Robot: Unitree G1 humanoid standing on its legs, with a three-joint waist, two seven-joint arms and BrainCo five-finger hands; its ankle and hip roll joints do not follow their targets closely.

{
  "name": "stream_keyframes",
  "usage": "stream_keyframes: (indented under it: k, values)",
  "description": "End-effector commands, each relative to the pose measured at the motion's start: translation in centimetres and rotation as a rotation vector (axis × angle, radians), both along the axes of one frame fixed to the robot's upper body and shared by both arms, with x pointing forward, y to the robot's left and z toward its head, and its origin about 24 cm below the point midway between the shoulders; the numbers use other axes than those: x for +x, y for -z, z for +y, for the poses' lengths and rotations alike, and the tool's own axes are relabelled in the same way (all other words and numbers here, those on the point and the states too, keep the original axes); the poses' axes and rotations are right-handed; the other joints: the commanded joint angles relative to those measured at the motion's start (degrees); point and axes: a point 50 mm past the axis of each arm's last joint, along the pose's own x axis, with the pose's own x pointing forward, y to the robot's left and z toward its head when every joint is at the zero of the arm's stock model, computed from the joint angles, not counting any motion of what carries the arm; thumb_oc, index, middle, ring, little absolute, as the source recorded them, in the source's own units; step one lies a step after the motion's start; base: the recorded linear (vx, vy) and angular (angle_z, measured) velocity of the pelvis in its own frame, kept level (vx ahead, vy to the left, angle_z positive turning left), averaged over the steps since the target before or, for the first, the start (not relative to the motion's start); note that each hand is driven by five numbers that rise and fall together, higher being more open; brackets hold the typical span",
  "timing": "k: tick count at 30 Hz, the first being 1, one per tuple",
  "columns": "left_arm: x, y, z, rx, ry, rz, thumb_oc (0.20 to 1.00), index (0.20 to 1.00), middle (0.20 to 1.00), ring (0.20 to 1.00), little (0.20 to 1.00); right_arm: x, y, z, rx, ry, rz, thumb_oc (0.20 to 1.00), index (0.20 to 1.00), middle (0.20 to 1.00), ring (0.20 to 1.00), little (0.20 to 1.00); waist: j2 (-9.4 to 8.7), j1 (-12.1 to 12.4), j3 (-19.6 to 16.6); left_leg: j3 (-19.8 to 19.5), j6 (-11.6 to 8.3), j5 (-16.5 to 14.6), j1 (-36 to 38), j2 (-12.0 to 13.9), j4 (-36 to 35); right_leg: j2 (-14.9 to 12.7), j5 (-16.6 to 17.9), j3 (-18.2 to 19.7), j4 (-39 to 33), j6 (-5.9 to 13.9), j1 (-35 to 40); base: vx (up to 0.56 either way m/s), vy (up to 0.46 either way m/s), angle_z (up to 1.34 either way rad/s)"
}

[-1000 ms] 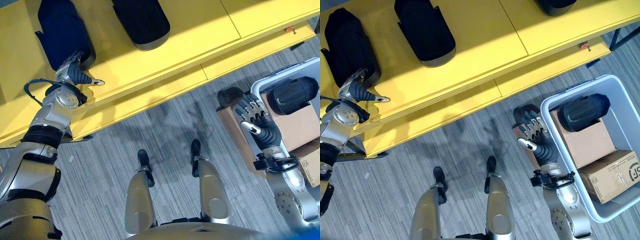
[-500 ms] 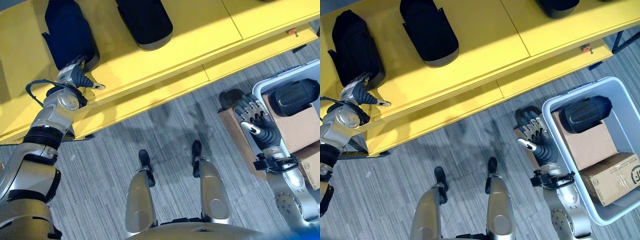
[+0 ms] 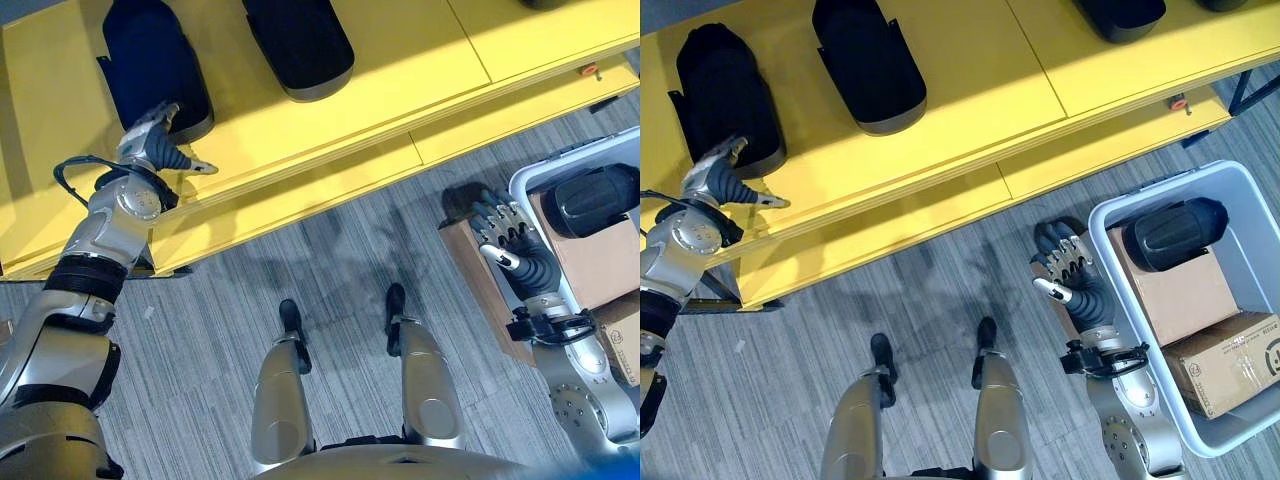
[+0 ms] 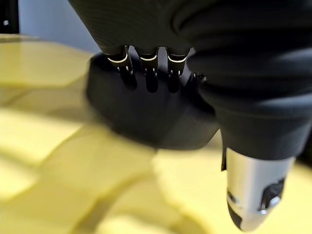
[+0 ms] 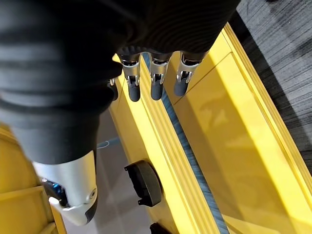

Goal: Move parts from the plastic box to the shelf.

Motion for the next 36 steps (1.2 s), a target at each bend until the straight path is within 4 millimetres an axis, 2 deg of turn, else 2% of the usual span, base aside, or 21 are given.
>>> stream_keyframes:
  k: [1, 4, 8, 14, 17, 18, 19, 20, 21, 22, 23, 24, 25, 27, 29, 32, 36]
  values:
    - [-2.2, -4.1, 1.9, 0.022, -0.054, -0.24, 1.0, 1.0, 1.0, 1.0, 1.0, -0.4, -2.2, -0.9, -0.023, 0.031, -0.126, 1.0, 1.0, 1.0, 1.0, 1.0, -0.58, -0.58, -3.26, 0.06, -0.02, -3.71, 0.59, 0.47, 3.16, -0.93, -2.26, 2.16, 0.11, 3.11, 3.5, 0.0, 0.005, 0.04]
    - [-3.8, -5.3, 1.8, -0.027, -0.046, -0.407, 1.0, 1.0, 1.0, 1.0, 1.0, -0.3, -2.4, -1.0, -0.012, 0.047, -0.142, 1.0, 1.0, 1.0, 1.0, 1.0, -0.51, -0.2, -3.47, 0.18, -0.1, -3.75, 0.79, 0.53, 2.97, -0.9, -2.31, 2.27, 0.01, 3.13, 3.48, 0.0, 0.0, 0.0]
    - [-5.5, -5.7, 1.8, -0.083, -0.049, -0.568, 1.0, 1.0, 1.0, 1.0, 1.0, -0.3, -2.5, -1.0, -0.007, 0.06, -0.146, 1.0, 1.0, 1.0, 1.0, 1.0, -0.49, -0.03, -3.81, 0.33, -0.23, -3.77, 0.92, 0.65, 2.92, -0.85, -2.43, 2.31, 0.1, 3.03, 3.44, 0.0, 0.004, -0.02]
    - [-7.1, -5.3, 1.6, -0.133, -0.039, -0.667, 1.0, 1.0, 1.0, 1.0, 1.0, -0.3, -2.6, -1.0, -0.027, 0.056, -0.148, 1.0, 1.0, 1.0, 1.0, 1.0, -0.39, 0.08, -4.02, 0.35, -0.38, -3.73, 1.22, 0.66, 2.67, -0.82, -2.44, 2.41, -0.06, 2.99, 3.7, 0.0, 0.001, -0.01]
    - [-8.2, -4.3, 0.3, -0.175, 0.065, -0.666, 1.0, 1.0, 1.0, 1.0, 1.0, -0.2, -2.7, -1.0, -0.032, 0.058, -0.153, 1.0, 1.0, 1.0, 1.0, 1.0, -0.21, 0.54, -3.81, 0.68, 0.04, -1.91, 1.3, 0.64, 1.88, -0.84, -1.15, 2.08, -0.65, 2.48, 3.81, -0.05, -0.007, -0.01]
    - [-8.3, -4.3, 0.3, -0.175, 0.064, -0.664, 1.0, 1.0, 1.0, 1.0, 1.0, -0.2, -2.7, -0.9, -0.033, 0.057, -0.151, 1.0, 1.0, 1.0, 1.0, 1.0, -0.1, 0.49, -4.11, 0.21, -0.41, -3.2, 1.91, 0.61, 1.89, -0.73, -2.29, 2.4, -0.44, 2.91, 4.31, 0.0, 0.0, 0.0]
    - [-8.5, -3.5, 0.0, -0.227, 0.104, -0.647, 1.0, 1.0, 1.0, 1.0, 1.0, -0.2, -2.7, -1.0, -0.032, 0.061, -0.155, 1.0, 1.0, 1.0, 1.0, 1.0, -0.08, 0.79, -3.9, 0.62, 0.07, -1.78, 1.64, 0.66, 1.6, -0.82, -1.17, 2.0, -0.74, 2.48, 4.1, 0.1, -0.011, -0.04]
    - [-8.9, -2.7, -0.3, -0.275, 0.139, -0.632, 1.0, 1.0, 1.0, 1.0, 1.0, -0.1, -2.6, -1.0, -0.033, 0.061, -0.153, 1.0, 1.0, 1.0, 1.0, 1.0, 0.21, 0.88, -4.29, 0.14, -0.36, -2.89, 2.7, 0.66, 1.18, -0.67, -2.36, 2.25, -0.65, 2.87, 5.02, -0.07, -0.029, -0.02]
    - [-9.1, -2.0, -1.0, -0.33, 0.191, -0.614, 1.0, 1.0, 1.0, 1.0, 1.0, 0.0, -2.6, -0.9, -0.03, 0.061, -0.156, 1.0, 1.0, 1.0, 1.0, 1.0, 0.23, 1.09, -4.22, 0.48, 0.14, -1.4, 2.48, 0.64, 0.77, -0.69, -1.2, 1.87, -1.09, 2.39, 4.85, 0.07, -0.042, -0.08]
    - [-10.1, 0.9, -2.6, -0.549, 0.33, -0.533, 1.0, 1.0, 1.0, 1.0, 1.0, 0.2, -2.6, -0.6, -0.04, 0.055, -0.158, 1.0, 1.0, 1.0, 1.0, 1.0, 0.9, 1.79, -5.2, -0.13, 0.22, -0.77, 4.91, 0.5, -1.46, -0.33, -1.38, 1.83, -1.94, 2.29, 6.86, -0.02, -0.041, -0.06]
    - [-10.2, 0.9, -2.6, -0.55, 0.329, -0.532, 1.0, 1.0, 1.0, 1.0, 1.0, 0.2, -2.6, -0.6, -0.041, 0.054, -0.157, 1.0, 1.0, 1.0, 1.0, 1.0, 0.93, 1.73, -5.16, -0.12, 0.21, -0.72, 5.07, 0.5, -1.59, -0.32, -1.36, 1.81, -2.03, 2.29, 7.0, 0.07, -0.042, -0.1]
    - [-10.3, 1.8, -3.1, -0.629, 0.377, -0.496, 1.0, 1.0, 1.0, 1.0, 1.0, 0.3, -2.5, -0.6, -0.054, 0.055, -0.158, 1.0, 1.0, 1.0, 1.0, 1.0, 1.16, 1.83, -5.45, -0.17, 0.19, -0.34, 5.94, 0.53, -2.4, -0.22, -1.39, 1.62, -2.52, 2.27, 7.91, 0.04, -0.051, -0.02]
    - [-11.2, 3.7, -4.3, -0.765, 0.448, -0.427, 1.0, 1.0, 1.0, 1.0, 1.0, 0.4, -2.3, -0.7, -0.06, 0.064, -0.151, 1.0, 1.0, 1.0, 1.0, 1.0, 1.77, 2.16, -6.12, -0.32, 0.04, 0.58, 7.77, 0.52, -4.27, 0.02, -1.41, 1.06, -3.77, 2.23, 9.57, 0.06, -0.075, 0.02]
    - [-11.9, 5.7, -5.3, -0.904, 0.5, -0.335, 1.0, 1.0, 1.0, 1.0, 1.0, 0.2, -2.0, -1.1, -0.076, 0.103, -0.139, 1.0, 1.0, 1.0, 1.0, 1.0, 2.33, 2.24, -7.12, -0.22, -0.21, 1.9, 9.76, 0.66, -6.91, 0.53, -1.19, 0.4, -5.7, 2.28, 11.19, 0.05, -0.08, 0.16]
    - [-12.7, 7.8, -5.6, -0.993, 0.508, -0.233, 1.0, 1.0, 1.0, 1.0, 1.0, -0.1, -1.9, -1.5, -0.133, 0.143, -0.139, 1.0, 1.0, 1.0, 1.0, 1.0, 3.14, 2.2, -8.26, 0.2, -0.71, 3.55, 12.15, 0.85, -10.16, 1.21, -0.86, -0.46, -8.28, 2.25, 13.37, 0.04, -0.088, 0.12]
    - [-13.6, 10.2, -6.1, -1.066, 0.497, -0.115, 1.0, 1.0, 1.0, 1.0, 1.0, -0.4, -0.6, -1.9, -0.137, 0.139, -0.081, 1.0, 1.0, 1.0, 1.0, 1.0, 4.04, 2.09, -10.16, 0.53, -1.26, 6.09, 15.55, 1.41, -14.72, 2.08, -0.73, -1.11, -11.03, 2.1, 16.34, 0.04, -0.081, 0.01]
    - [-15.0, 13.5, -6.3, -1.164, 0.434, 0.012, 1.0, 1.0, 1.0, 1.0, 1.0, -1.1, 0.4, -2.4, -0.161, 0.156, -0.025, 1.0, 1.0, 1.0, 1.0, 1.0, 5.24, 1.93, -12.55, 1.23, -2.09, 8.76, 19.41, 3.32, -18.45, 3.84, -1.81, -1.38, -12.42, 1.38, 19.14, 0.03, -0.122, -0.05]
